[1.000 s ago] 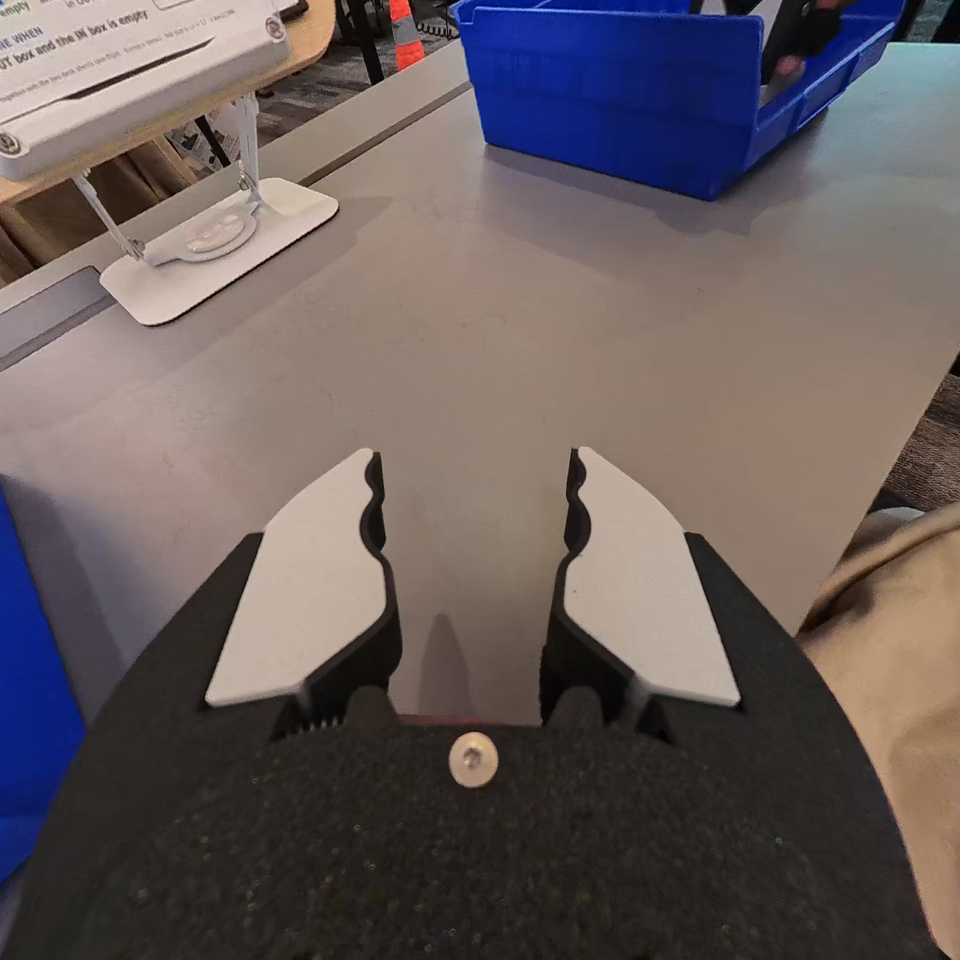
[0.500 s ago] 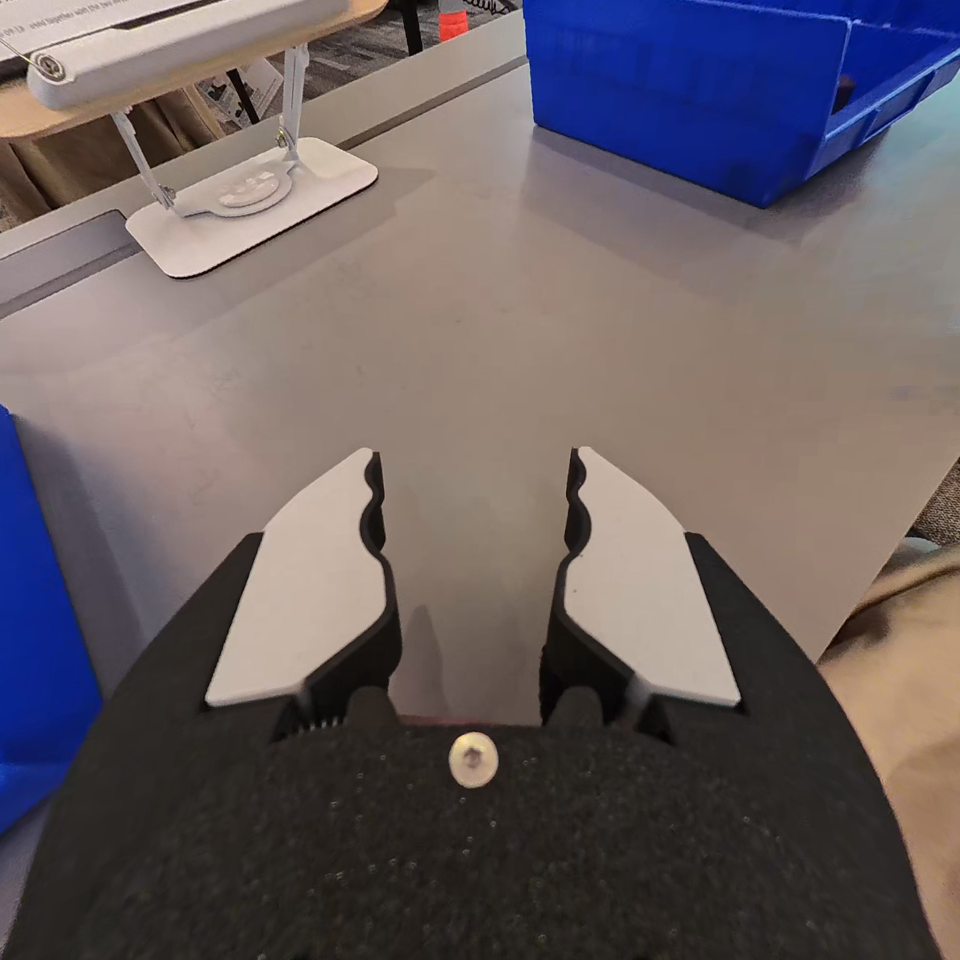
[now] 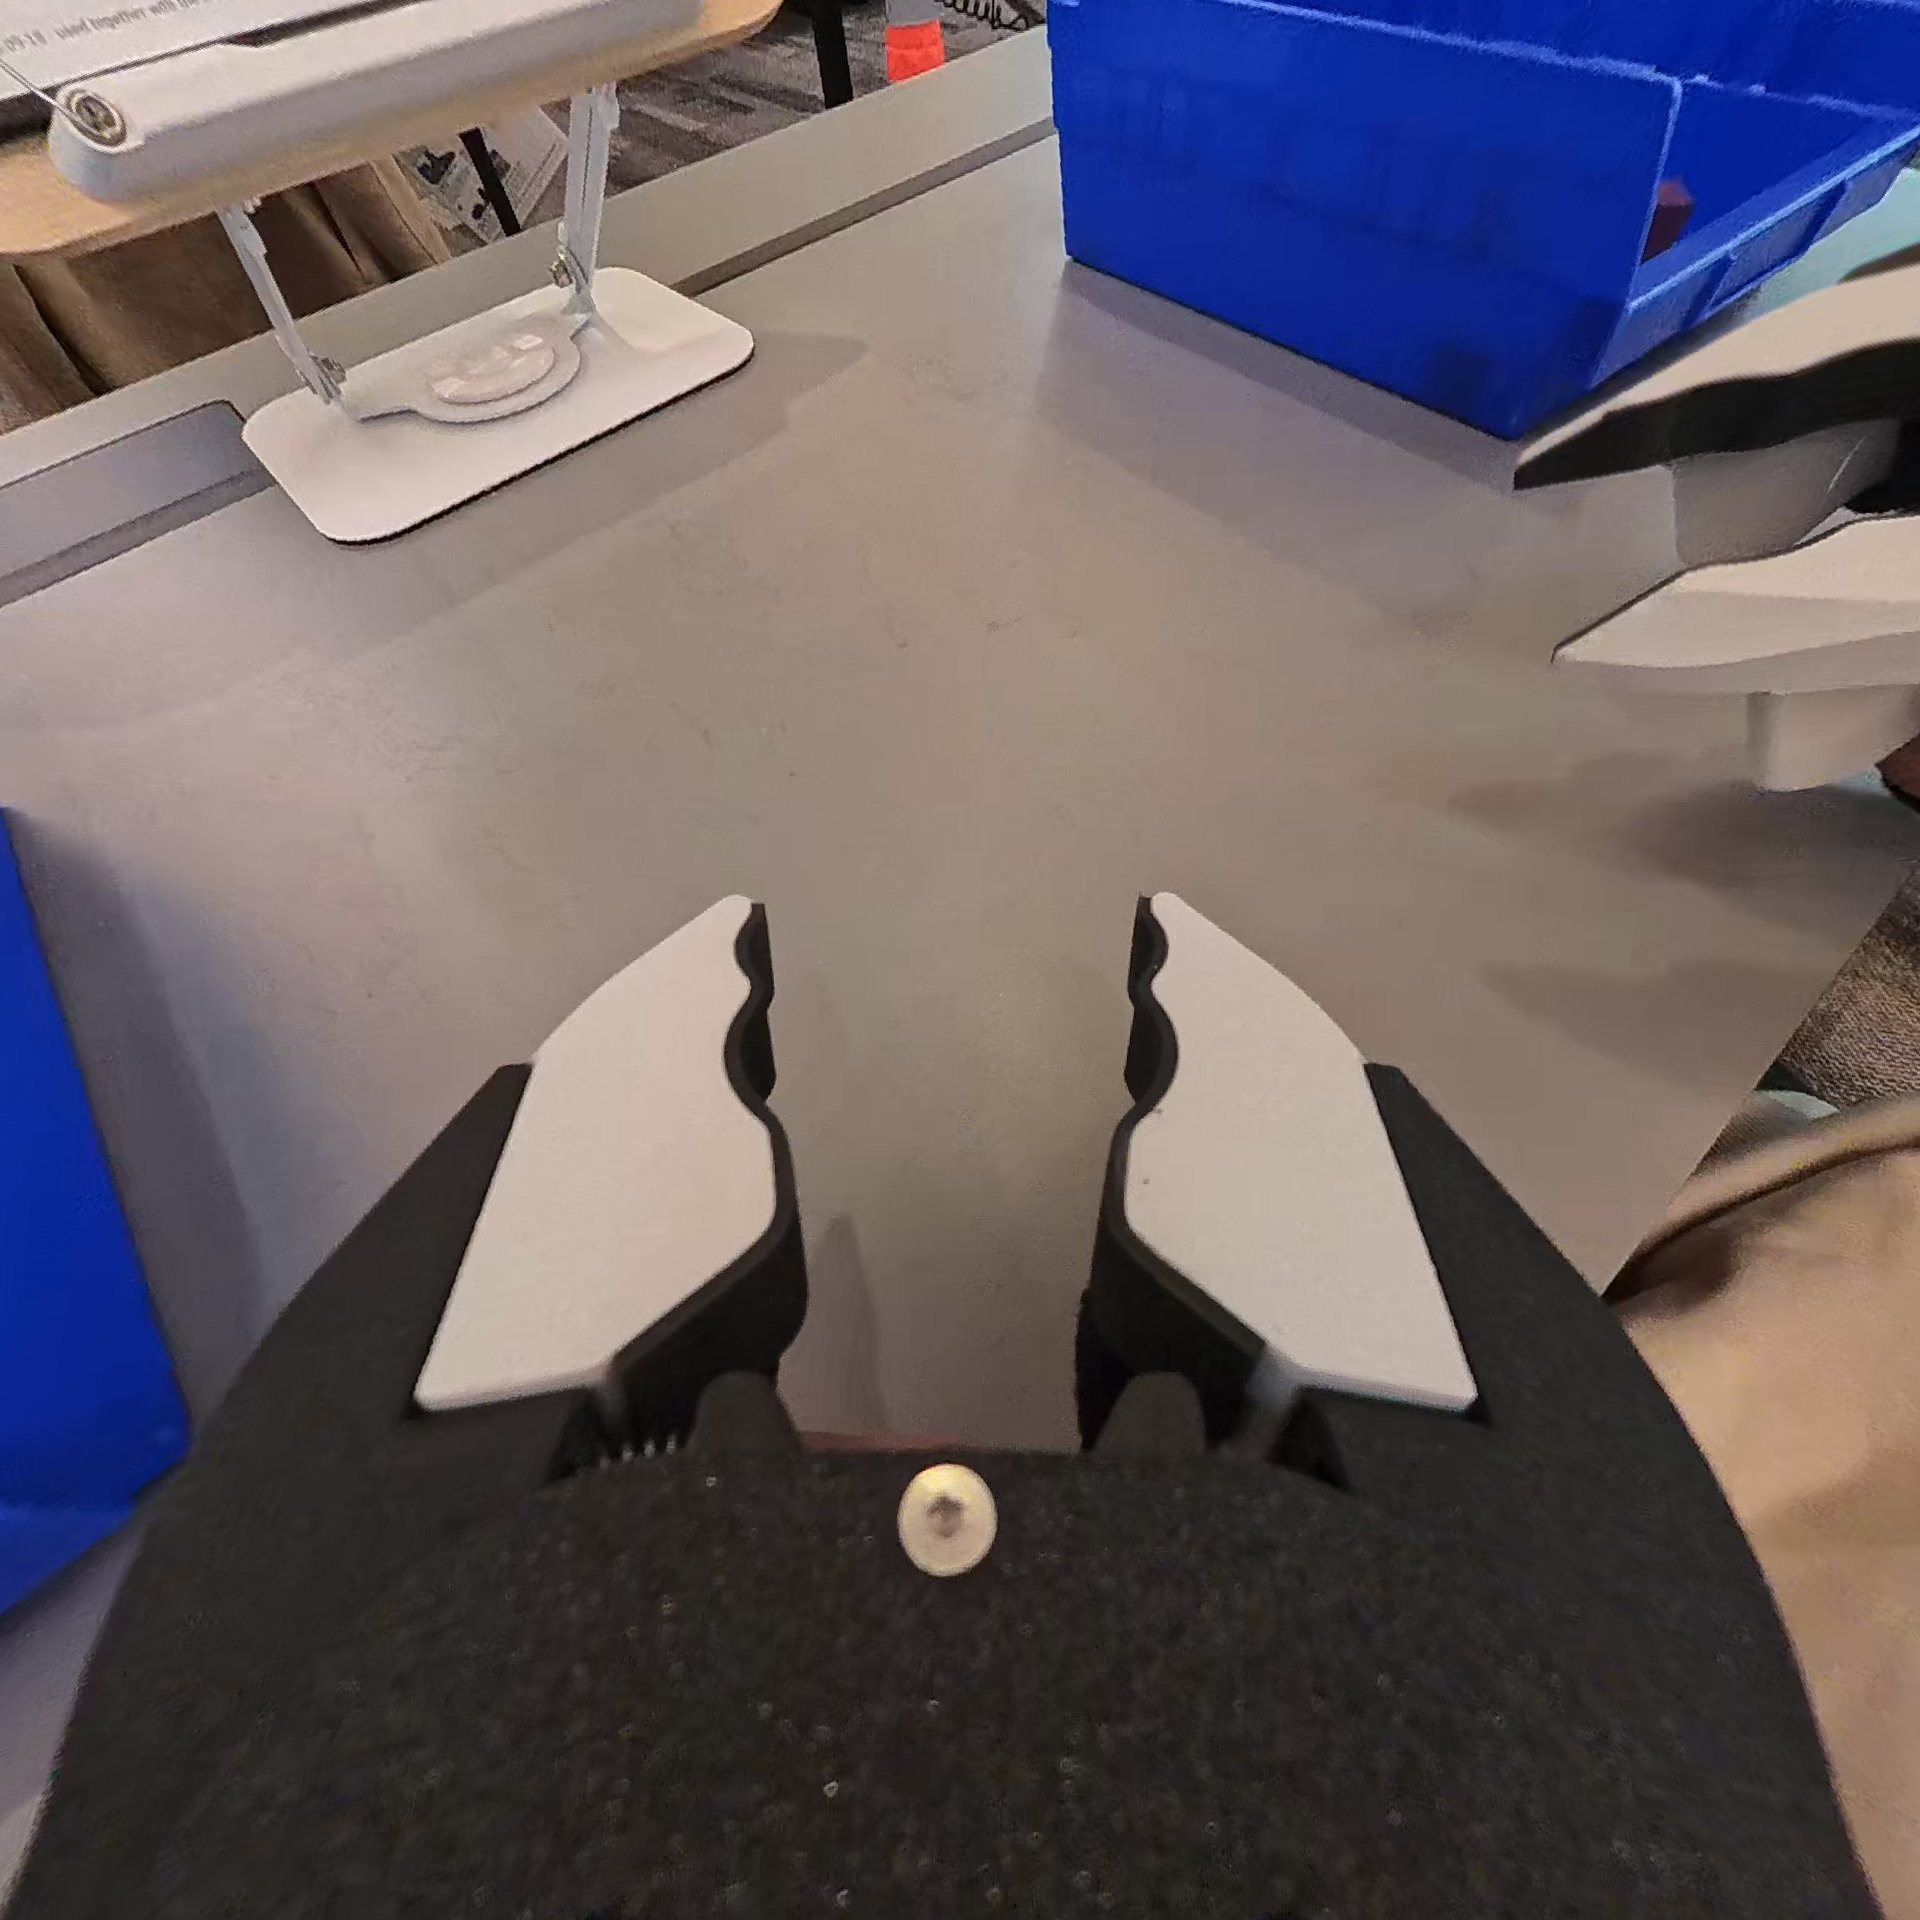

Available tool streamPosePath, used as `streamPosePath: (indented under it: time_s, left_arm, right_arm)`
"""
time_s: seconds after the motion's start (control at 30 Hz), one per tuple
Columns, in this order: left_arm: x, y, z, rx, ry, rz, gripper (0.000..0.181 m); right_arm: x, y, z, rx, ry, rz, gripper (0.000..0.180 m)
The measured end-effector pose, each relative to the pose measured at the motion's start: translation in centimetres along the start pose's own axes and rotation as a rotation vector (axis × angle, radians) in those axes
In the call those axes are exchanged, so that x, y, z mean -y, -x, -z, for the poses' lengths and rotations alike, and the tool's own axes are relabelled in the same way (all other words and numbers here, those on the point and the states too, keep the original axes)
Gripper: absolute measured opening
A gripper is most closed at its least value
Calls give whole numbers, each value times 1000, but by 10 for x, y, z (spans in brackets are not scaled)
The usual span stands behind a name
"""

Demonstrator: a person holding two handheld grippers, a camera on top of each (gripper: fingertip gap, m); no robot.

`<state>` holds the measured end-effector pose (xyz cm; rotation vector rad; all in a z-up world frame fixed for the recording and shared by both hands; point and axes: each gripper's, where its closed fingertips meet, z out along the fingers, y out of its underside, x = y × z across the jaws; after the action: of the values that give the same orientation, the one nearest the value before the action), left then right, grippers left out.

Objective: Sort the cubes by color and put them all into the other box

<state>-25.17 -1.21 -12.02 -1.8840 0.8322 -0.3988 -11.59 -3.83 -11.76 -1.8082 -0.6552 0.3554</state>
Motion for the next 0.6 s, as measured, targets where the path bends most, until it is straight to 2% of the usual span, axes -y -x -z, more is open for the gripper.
streamPosePath:
  time_s: [0.17,0.27,0.43,0.53,0.6]
  left_arm:
    - [8,5,27,-58,22,-19,64]
    - [17,48,68,-16,85,-113,64]
    - [6,175,118,141,467,-269,62]
    - [-17,249,116,201,732,-379,63]
    - [-39,290,105,206,890,-404,56]
  right_arm:
    - [-7,-2,2,40,8,-38,50]
    - [-2,-4,6,48,-4,-31,50]
    - [-2,-2,6,103,-7,-64,47]
    - [-6,0,4,118,12,-46,47]
    - [-8,2,3,126,21,-31,46]
